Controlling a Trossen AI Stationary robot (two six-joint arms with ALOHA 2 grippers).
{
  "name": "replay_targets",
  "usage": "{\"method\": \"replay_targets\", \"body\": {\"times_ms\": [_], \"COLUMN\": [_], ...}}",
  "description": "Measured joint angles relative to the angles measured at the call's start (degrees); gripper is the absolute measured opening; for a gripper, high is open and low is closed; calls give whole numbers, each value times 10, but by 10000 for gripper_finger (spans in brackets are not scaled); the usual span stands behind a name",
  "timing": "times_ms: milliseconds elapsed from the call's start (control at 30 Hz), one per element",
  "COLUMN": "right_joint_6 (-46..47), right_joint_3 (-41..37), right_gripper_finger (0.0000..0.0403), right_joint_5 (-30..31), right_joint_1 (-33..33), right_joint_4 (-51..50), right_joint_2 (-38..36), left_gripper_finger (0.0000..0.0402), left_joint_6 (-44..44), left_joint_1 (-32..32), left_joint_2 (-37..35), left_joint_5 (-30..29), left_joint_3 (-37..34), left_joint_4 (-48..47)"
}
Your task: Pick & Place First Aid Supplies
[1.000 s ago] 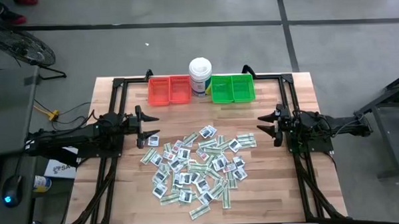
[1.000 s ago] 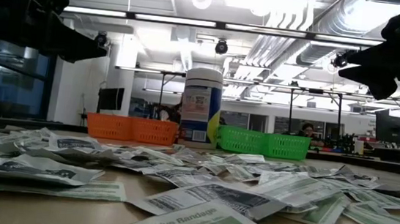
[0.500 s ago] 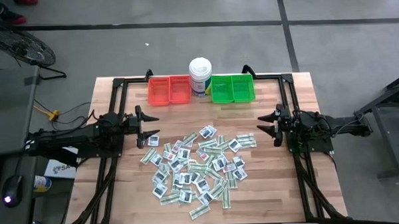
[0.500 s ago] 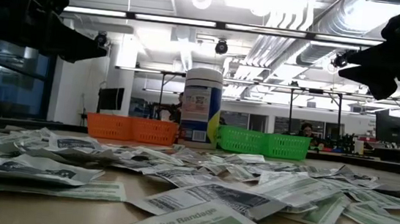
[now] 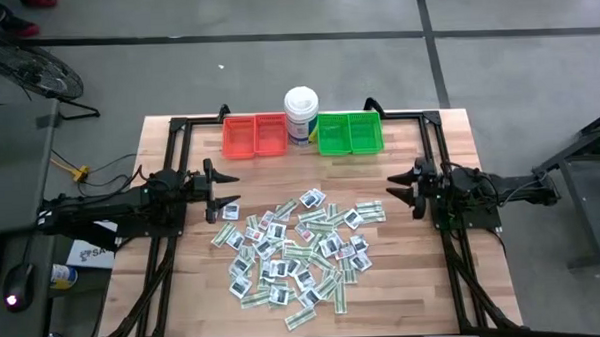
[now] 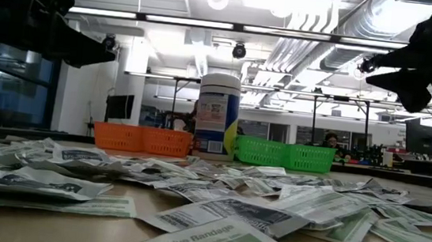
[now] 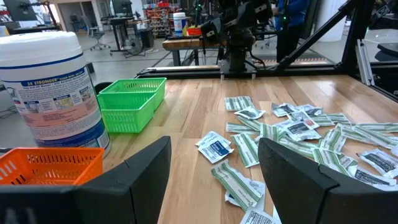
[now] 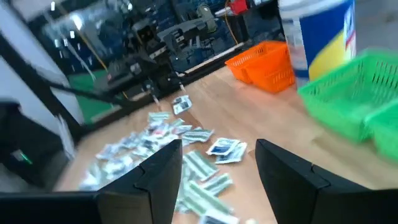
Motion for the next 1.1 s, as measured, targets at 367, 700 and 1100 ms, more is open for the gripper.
{"method": "replay_targets", "body": {"times_ms": [367,700,1100], "right_joint_6": [46,64,200], "right_joint_3": [152,306,363], "right_gripper_finger": [197,197,197], "right_joint_5": [-100,-90,-144], "right_joint_1": [-69,-175,-222], "right_joint_4": [-121,-305,-348], "right_joint_2": [170,438,645], "left_gripper_finger": [238,238,238], "left_joint_6": [0,0,0], "left_joint_1": [0,0,0], "left_joint_2": [0,0,0], "left_joint_5": [0,0,0], "left_joint_3": [0,0,0], "left_joint_4": [0,0,0]}}
